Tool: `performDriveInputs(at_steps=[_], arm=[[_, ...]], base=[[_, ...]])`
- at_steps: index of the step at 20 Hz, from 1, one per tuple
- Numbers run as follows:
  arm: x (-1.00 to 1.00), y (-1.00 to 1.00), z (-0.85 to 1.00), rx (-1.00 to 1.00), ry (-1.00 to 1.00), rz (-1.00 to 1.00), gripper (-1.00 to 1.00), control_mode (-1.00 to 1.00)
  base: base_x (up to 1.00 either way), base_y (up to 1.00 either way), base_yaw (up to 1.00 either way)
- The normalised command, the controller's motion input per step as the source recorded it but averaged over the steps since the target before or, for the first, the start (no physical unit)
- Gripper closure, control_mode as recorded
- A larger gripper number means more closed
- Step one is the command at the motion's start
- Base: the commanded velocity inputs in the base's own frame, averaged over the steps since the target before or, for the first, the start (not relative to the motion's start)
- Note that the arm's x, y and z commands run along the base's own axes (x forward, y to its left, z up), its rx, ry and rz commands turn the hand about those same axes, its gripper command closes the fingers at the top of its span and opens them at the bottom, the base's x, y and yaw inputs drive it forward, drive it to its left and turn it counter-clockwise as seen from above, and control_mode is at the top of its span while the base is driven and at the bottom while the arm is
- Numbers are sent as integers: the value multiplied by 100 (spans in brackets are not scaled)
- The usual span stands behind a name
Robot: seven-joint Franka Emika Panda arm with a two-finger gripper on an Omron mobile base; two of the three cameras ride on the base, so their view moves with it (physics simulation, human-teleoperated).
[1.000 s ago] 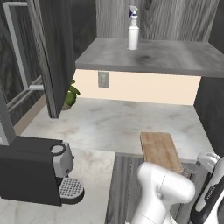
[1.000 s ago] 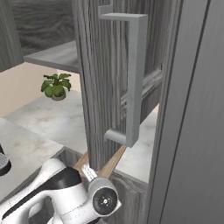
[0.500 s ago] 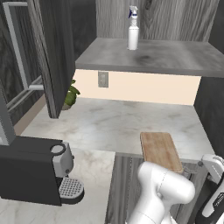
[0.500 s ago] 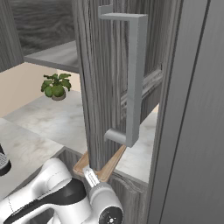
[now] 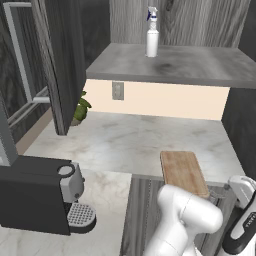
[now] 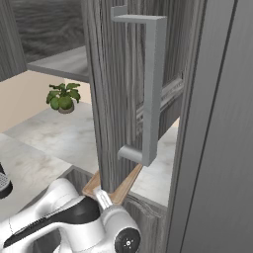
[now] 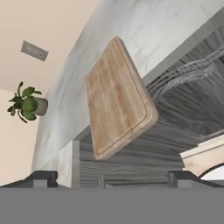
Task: Move the cutting board and knife to the sink. Then move spray from the cabinet to the counter.
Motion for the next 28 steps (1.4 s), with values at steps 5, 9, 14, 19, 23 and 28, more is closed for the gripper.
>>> performDriveInputs(at_steps=[5, 9, 14, 19, 23, 28], arm=[[0, 7, -8, 0, -5, 4, -100, -100], [6, 5, -12, 1, -2, 4, -100, -100], [22, 0, -4, 4, 0, 4, -100, -100], [29, 0, -10, 4, 0, 3, -100, -100], [26, 0, -18, 3, 0, 3, -100, -100], [16, 0, -27, 3, 0, 3, -100, -100]], base=[[0, 0, 0], [0, 0, 0], [0, 0, 0], [0, 0, 0], [0, 0, 0], [0, 0, 0]])
